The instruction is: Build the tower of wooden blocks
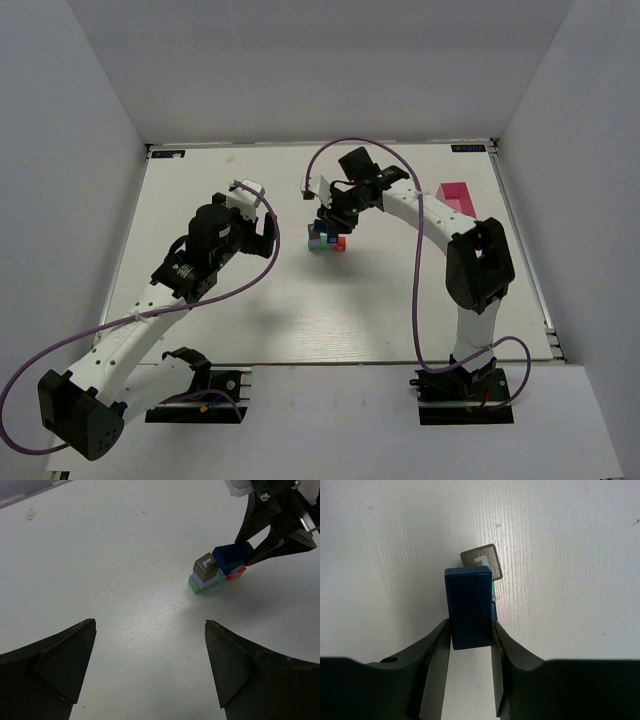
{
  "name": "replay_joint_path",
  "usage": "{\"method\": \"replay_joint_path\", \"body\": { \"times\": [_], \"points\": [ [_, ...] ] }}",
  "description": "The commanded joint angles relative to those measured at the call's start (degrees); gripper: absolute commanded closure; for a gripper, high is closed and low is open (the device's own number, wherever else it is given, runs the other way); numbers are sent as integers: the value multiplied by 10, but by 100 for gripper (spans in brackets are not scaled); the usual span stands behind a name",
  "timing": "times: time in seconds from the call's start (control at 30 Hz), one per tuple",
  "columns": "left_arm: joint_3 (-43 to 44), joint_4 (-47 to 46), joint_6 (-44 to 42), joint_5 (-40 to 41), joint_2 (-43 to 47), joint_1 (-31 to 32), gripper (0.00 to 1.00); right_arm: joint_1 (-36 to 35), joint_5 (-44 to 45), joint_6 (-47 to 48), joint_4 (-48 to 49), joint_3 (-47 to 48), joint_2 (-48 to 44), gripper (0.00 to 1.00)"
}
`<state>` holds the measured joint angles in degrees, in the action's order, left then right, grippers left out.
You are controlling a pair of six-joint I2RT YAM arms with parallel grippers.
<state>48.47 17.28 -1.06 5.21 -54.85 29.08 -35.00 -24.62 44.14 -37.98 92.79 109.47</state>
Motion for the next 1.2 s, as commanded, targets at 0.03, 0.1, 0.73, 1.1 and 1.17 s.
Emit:
{"method": "replay_joint_path", "body": {
  "times": [0.03,0.1,0.73,1.1,1.17],
  "points": [
    [-2,-12,-3,0,13,-3,0,-2,-16,1,-12,48,21,100],
    [-2,-12,-3,0,13,-3,0,-3,-17,2,-15,49,28,100],
    [-2,-12,-3,0,13,-3,0,-3,-17,14,-30,65,49,100],
    [-2,-12,-3,0,13,-3,0,-3,-17,12,-32,64,52,100],
    [-2,-12,-3,0,13,-3,0,-3,-17,11,-30,63,52,100]
  ]
}}
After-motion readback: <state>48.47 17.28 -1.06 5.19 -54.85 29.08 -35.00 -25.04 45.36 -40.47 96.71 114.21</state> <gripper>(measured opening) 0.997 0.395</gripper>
